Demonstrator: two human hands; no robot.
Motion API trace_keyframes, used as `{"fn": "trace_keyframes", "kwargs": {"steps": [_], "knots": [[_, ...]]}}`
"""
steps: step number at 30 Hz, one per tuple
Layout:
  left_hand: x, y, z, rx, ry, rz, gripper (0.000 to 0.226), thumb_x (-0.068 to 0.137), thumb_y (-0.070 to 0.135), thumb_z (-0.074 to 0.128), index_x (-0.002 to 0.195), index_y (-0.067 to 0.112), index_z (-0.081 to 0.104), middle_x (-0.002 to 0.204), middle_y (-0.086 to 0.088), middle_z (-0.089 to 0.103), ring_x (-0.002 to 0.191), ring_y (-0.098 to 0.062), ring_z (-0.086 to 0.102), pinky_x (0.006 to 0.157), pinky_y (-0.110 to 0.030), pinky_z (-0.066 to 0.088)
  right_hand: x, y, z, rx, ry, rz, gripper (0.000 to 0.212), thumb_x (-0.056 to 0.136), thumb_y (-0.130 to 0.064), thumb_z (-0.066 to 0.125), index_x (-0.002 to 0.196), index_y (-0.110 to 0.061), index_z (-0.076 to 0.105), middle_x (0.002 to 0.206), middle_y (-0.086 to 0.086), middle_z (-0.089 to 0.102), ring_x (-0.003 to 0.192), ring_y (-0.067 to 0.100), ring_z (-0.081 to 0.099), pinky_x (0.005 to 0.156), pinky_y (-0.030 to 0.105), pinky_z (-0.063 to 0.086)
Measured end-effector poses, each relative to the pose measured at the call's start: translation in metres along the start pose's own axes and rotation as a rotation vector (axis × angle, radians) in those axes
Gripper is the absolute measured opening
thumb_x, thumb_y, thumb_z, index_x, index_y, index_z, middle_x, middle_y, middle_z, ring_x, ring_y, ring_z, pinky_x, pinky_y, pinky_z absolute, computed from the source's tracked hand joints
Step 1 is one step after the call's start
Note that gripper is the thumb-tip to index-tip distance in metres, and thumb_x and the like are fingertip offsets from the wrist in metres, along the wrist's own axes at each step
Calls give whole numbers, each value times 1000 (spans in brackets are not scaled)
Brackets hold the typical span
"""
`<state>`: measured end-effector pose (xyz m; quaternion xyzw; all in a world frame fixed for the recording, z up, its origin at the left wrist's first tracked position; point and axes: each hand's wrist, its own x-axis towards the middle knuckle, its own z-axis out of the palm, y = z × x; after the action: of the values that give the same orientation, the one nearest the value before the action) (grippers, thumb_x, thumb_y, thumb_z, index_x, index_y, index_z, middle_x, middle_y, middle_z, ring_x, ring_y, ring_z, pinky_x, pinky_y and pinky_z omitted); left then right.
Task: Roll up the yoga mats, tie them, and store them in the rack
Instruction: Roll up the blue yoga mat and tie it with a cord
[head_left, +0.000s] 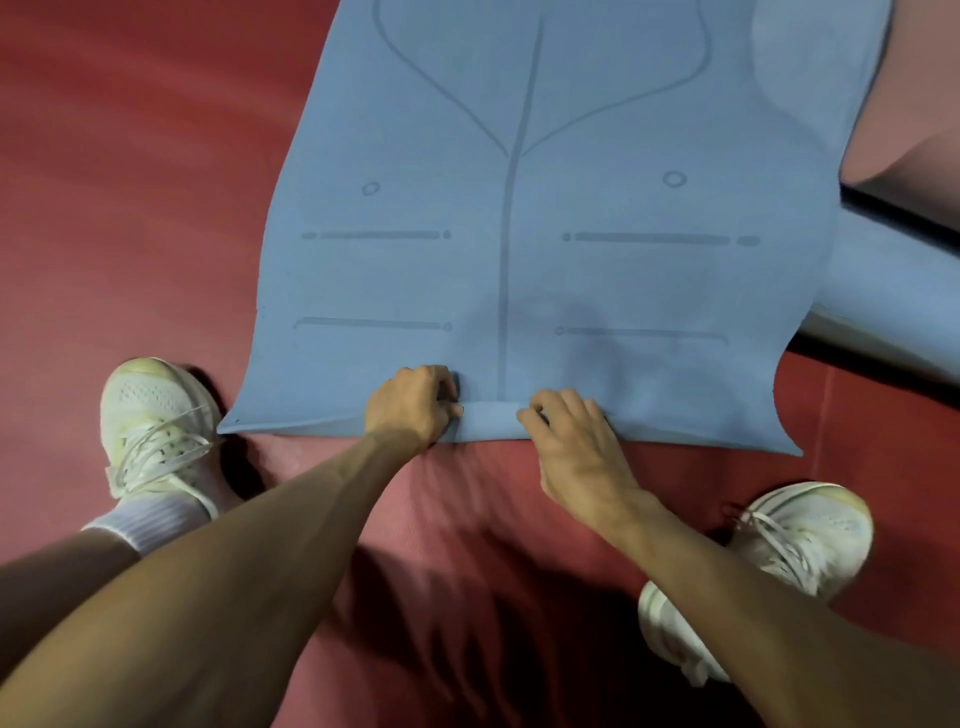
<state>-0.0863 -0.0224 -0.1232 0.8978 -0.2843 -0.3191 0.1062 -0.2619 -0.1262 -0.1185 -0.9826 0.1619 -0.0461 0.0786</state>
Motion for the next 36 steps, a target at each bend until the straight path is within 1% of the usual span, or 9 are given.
{"fn": "trace_keyframes", "kwargs": {"steps": [5, 8, 12, 15, 18, 20, 23, 28, 36], "knots": [[-1, -6, 4, 141, 108, 162, 9, 85, 28, 65, 91, 21, 66, 105, 0, 57, 92, -24, 57, 69, -31, 37, -27, 10, 12, -82, -73, 59, 62, 65, -15, 82, 124, -18, 62, 125, 9, 59, 108, 26, 52, 89, 40, 33], [2, -14, 8, 266, 298, 435, 6, 78, 20, 71, 76, 15, 69, 94, -5, 54, 83, -26, 52, 73, -35, 31, -22, 14, 19, -58, -64, 111, 61, 66, -16, 86, 121, -24, 63, 122, 7, 59, 109, 22, 51, 91, 39, 29], [-8, -16, 11, 608, 377, 733, 11, 67, 8, 56, 62, 14, 64, 78, -6, 53, 70, -25, 46, 65, -33, 24, -7, 15, 23, 17, -15, 233, 57, 57, -3, 87, 104, -29, 71, 106, 5, 63, 98, 21, 58, 84, 36, 26], [-22, -23, 20, 625, 361, 730, 7, 79, 11, 58, 79, 10, 64, 81, -7, 52, 72, -25, 45, 67, -34, 27, -7, 14, 25, 83, 23, 272, 49, 58, 0, 86, 98, -26, 74, 98, 4, 63, 88, 25, 61, 81, 36, 24], [-34, -36, 28, 619, 352, 675, 35, 90, 26, 46, 113, 5, 61, 98, -9, 58, 87, -27, 47, 81, -36, 33, -10, 12, 27, 98, 32, 295, 45, 60, 3, 84, 94, -25, 75, 104, 8, 60, 94, 27, 51, 83, 38, 24], [-34, -41, 27, 600, 351, 650, 42, 86, 25, 49, 122, 5, 59, 105, -9, 59, 95, -27, 47, 87, -36, 34, -6, 11, 26, 104, 57, 299, 43, 60, 2, 83, 93, -25, 76, 103, 9, 58, 95, 24, 42, 82, 40, 26], [-31, -39, 20, 543, 323, 579, 47, 72, 13, 74, 117, 7, 60, 101, -7, 60, 90, -26, 55, 84, -35, 42, -1, 16, 23, 83, 115, 251, 44, 60, -2, 85, 96, -26, 76, 96, 6, 60, 90, 19, 40, 82, 36, 27], [-25, -37, 9, 468, 208, 550, 46, 58, 10, 82, 102, 5, 68, 89, -8, 62, 77, -28, 60, 65, -33, 52, -8, 30, 25, 13, 141, 154, 46, 62, -19, 88, 103, -19, 69, 90, -1, 62, 82, 21, 57, 81, 35, 32], [-17, -48, 8, 174, 110, 549, 29, 89, 21, 63, 117, 12, 64, 107, -3, 60, 94, -23, 50, 69, -35, 49, -28, 42, 36, 9, 133, 82, 48, 75, -3, 78, 120, -16, 66, 111, 7, 64, 102, 23, 56, 89, 37, 39]]}}
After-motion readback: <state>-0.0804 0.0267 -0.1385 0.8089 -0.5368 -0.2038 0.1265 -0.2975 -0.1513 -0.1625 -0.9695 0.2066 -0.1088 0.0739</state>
